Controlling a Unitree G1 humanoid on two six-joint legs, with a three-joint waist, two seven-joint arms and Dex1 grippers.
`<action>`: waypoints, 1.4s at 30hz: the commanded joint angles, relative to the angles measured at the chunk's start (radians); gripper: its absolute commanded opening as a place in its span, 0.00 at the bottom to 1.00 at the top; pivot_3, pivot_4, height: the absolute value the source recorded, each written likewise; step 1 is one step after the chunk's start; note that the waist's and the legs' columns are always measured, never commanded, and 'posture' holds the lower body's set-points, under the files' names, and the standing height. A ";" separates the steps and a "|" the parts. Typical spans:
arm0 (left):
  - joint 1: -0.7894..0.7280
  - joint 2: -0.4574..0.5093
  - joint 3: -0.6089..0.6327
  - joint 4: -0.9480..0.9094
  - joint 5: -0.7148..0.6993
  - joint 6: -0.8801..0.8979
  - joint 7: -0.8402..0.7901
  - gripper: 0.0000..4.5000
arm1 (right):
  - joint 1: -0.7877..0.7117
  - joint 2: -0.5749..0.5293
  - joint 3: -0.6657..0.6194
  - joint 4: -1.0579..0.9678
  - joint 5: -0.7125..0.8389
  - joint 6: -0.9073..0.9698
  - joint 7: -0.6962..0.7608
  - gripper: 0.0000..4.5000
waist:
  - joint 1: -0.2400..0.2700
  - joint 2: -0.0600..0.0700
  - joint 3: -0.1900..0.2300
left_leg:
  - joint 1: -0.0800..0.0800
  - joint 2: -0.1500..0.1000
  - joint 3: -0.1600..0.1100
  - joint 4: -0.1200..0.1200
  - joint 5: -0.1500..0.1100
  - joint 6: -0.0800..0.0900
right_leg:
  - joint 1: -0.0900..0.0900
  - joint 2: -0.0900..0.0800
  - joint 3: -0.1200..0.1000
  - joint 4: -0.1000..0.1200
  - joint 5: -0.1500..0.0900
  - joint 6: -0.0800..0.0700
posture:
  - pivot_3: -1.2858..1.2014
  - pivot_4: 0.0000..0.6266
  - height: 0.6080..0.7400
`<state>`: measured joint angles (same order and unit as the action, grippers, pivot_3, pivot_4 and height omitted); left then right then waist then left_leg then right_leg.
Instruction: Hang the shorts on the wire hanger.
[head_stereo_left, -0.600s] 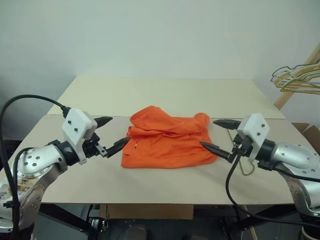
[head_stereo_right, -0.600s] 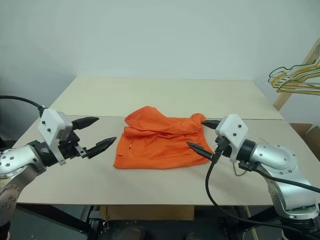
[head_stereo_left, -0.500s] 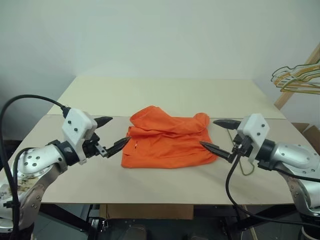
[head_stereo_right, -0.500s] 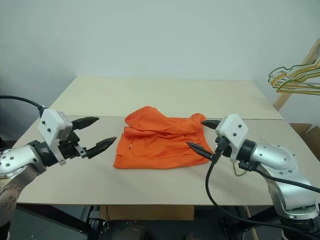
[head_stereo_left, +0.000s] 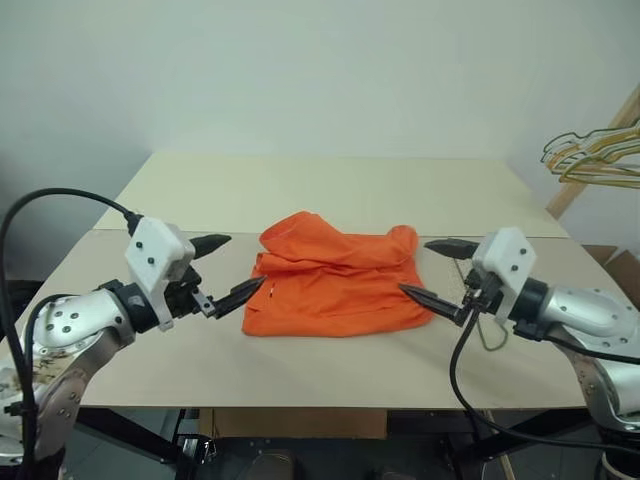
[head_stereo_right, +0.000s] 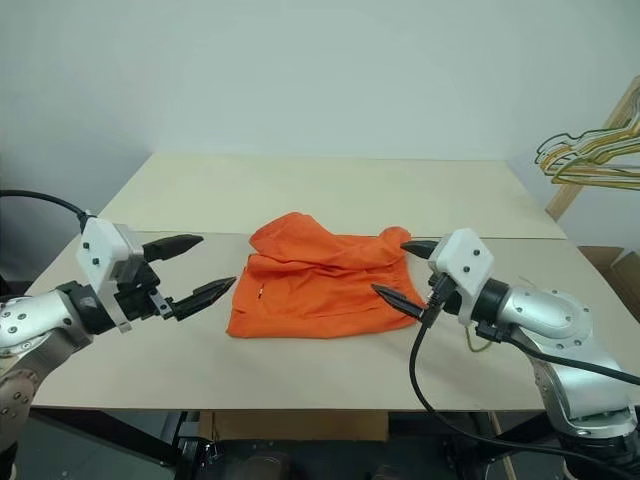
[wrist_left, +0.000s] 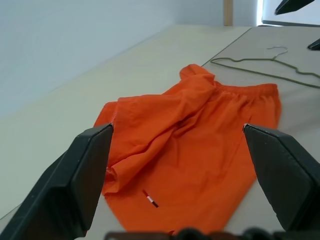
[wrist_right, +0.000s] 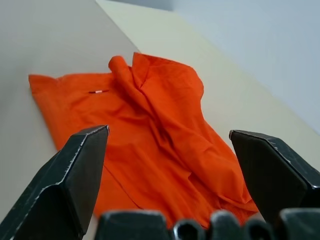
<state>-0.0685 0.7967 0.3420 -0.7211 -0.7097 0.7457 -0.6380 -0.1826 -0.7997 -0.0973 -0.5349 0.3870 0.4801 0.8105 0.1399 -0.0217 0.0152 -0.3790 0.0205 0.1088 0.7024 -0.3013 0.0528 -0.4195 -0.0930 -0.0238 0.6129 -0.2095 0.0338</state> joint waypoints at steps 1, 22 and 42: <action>0.007 0.017 0.026 -0.011 -0.026 -0.015 -0.028 1.00 | -0.043 -0.077 0.083 0.027 -0.117 -0.078 0.055 1.00 | -0.009 0.000 0.000 | 0.000 0.000 0.000 0.000 0.000 0.000 | 0.000 0.000 -0.001 0.000 0.000 0.000 | 0.58 0.00 1.00; -0.021 -0.005 -0.037 -0.003 -0.012 -0.040 -0.014 1.00 | -0.295 -0.093 0.567 0.612 -0.988 -0.682 -0.099 1.00 | -0.080 -0.001 0.000 | 0.003 0.000 0.001 0.000 0.004 -0.007 | 0.001 0.001 0.003 0.001 0.000 0.000 | 0.57 0.00 1.00; 0.019 0.051 -0.080 0.027 0.100 -0.100 -0.044 1.00 | -0.346 0.027 0.568 0.808 -1.089 -0.825 -0.190 0.01 | -0.100 -0.001 0.000 | 0.016 0.001 0.001 -0.002 0.004 -0.007 | 0.014 0.001 0.003 0.000 -0.002 -0.001 | 0.58 0.00 1.00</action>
<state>-0.0519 0.8289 0.2695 -0.7018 -0.6515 0.6820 -0.6634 -0.5082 -0.7704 0.5000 0.2952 -0.7118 -0.3309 0.6295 0.0397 -0.0224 0.0151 -0.3629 0.0212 0.1103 0.7000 -0.2973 0.0458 -0.4054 -0.0922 -0.0205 0.6133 -0.2118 0.0315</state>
